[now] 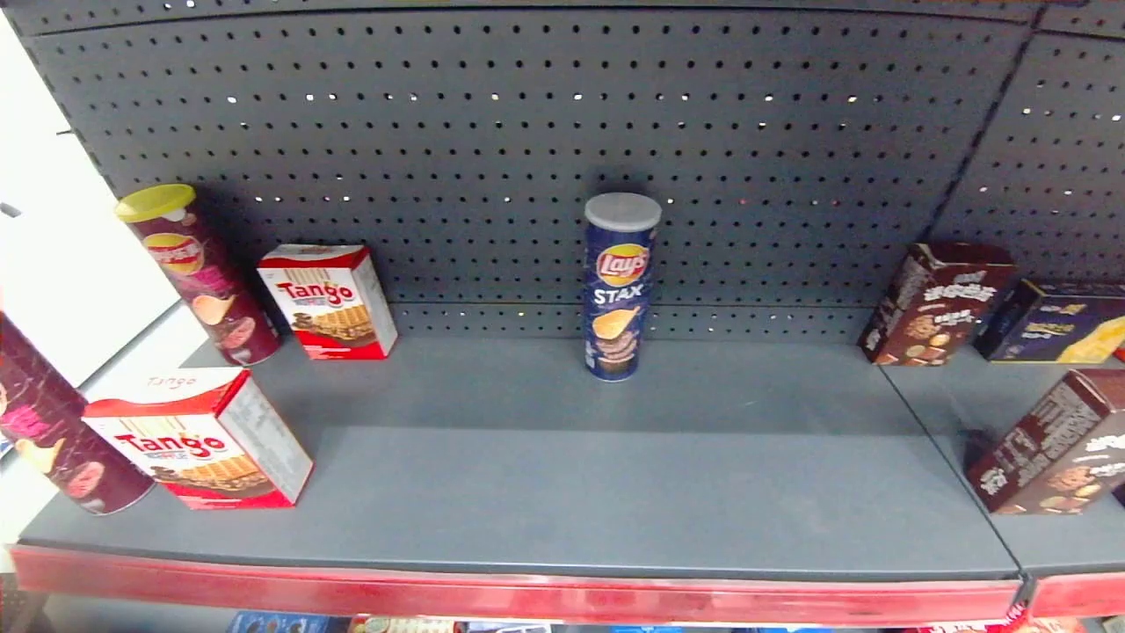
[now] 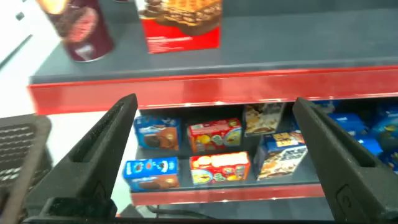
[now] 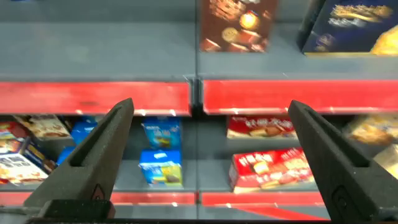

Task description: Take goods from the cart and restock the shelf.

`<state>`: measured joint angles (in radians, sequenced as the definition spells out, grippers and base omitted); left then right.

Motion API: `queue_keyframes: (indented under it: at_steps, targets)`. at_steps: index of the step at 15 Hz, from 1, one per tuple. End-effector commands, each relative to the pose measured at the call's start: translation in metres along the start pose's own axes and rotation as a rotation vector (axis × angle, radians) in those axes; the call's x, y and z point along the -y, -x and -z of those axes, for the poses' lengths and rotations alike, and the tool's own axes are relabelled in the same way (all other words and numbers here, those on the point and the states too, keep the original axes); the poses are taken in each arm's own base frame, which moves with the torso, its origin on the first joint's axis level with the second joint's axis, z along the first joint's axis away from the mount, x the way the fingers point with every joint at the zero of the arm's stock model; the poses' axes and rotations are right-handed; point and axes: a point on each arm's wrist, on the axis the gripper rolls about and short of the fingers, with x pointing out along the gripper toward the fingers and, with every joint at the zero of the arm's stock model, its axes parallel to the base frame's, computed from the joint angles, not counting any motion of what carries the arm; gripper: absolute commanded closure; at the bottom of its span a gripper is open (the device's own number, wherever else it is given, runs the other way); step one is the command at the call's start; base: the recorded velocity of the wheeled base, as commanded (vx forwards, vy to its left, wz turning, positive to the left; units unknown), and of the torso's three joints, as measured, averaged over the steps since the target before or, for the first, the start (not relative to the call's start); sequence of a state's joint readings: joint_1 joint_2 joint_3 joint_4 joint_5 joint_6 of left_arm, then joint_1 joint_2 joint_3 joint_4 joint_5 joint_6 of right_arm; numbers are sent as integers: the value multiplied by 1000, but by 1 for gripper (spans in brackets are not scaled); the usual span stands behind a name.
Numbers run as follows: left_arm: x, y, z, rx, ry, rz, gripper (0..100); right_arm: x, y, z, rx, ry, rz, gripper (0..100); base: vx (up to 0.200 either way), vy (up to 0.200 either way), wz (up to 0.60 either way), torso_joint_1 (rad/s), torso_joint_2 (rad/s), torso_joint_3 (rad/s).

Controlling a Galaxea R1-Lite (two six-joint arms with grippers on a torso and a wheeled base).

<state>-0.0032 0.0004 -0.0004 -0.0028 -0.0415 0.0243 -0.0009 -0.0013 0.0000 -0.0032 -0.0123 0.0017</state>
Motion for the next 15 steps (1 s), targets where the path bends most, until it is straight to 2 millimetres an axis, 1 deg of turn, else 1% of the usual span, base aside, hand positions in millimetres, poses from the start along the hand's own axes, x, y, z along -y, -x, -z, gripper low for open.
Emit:
queue_keyframes:
  at_steps: [1, 10, 15]
  targets:
    - [0, 0, 0, -1, 0, 0, 0, 0, 0, 0, -1, 0, 1, 0, 0, 0, 600, 2, 2, 7]
    - [0, 0, 0, -1, -3, 1, 0, 0, 0, 0, -1, 0, 2, 0, 0, 0, 600, 4, 3, 3]
    - [0, 0, 0, -1, -11, 8, 0, 0, 0, 0, -1, 0, 2, 0, 0, 0, 0, 0, 0, 0]
